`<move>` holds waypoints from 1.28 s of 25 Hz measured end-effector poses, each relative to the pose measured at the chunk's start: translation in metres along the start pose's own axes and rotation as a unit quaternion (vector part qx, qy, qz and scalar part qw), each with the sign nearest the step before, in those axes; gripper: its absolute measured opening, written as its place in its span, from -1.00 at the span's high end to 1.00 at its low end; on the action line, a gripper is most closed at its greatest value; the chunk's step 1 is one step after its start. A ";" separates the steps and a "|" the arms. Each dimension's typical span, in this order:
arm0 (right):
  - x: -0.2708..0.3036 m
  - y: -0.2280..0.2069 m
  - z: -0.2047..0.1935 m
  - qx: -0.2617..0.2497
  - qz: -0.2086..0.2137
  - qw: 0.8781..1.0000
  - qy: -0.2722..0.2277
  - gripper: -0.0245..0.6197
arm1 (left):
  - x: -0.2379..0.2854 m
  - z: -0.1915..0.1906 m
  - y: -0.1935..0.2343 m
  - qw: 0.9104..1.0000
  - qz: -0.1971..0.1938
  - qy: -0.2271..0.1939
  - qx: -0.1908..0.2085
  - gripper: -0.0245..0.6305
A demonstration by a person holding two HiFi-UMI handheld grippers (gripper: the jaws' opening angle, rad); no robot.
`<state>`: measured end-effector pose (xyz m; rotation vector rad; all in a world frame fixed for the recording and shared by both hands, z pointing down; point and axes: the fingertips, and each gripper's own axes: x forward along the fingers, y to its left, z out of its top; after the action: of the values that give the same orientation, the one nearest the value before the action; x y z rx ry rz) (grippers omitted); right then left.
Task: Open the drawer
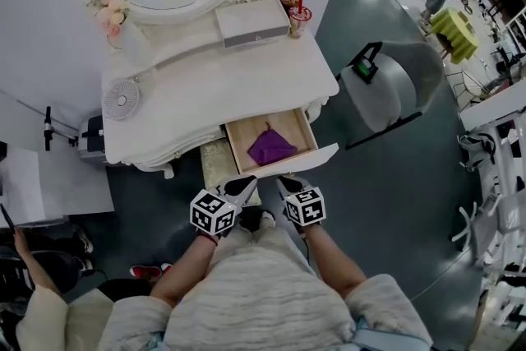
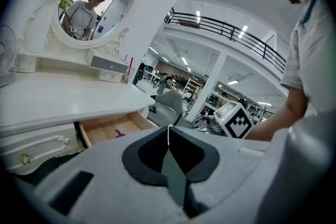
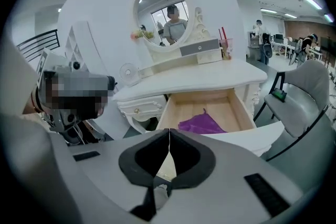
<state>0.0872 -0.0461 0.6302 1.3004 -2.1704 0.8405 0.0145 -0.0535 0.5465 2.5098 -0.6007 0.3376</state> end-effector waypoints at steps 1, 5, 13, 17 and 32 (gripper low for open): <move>-0.005 0.004 0.004 0.000 0.004 1.000 -0.003 0.89 | -0.002 0.001 -0.001 1.000 0.000 -0.002 0.001 0.88; -0.021 0.020 0.020 -0.003 0.020 1.000 -0.020 0.89 | -0.012 0.009 -0.003 1.000 -0.001 -0.014 0.007 0.88; -0.042 0.037 0.055 -0.015 0.031 0.998 -0.053 0.89 | -0.028 0.026 -0.007 0.999 0.001 -0.033 0.013 0.88; -0.052 0.044 0.075 -0.024 0.034 0.997 -0.072 0.89 | -0.035 0.034 -0.013 0.999 -0.001 -0.044 0.020 0.88; -0.067 0.071 0.100 -0.046 0.060 0.992 -0.099 0.90 | -0.046 0.053 -0.022 0.997 -0.009 -0.053 0.049 0.88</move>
<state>0.0445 -0.0506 0.4972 1.2643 -2.4330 0.6720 -0.0087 -0.0501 0.4764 2.6384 -0.6169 0.2325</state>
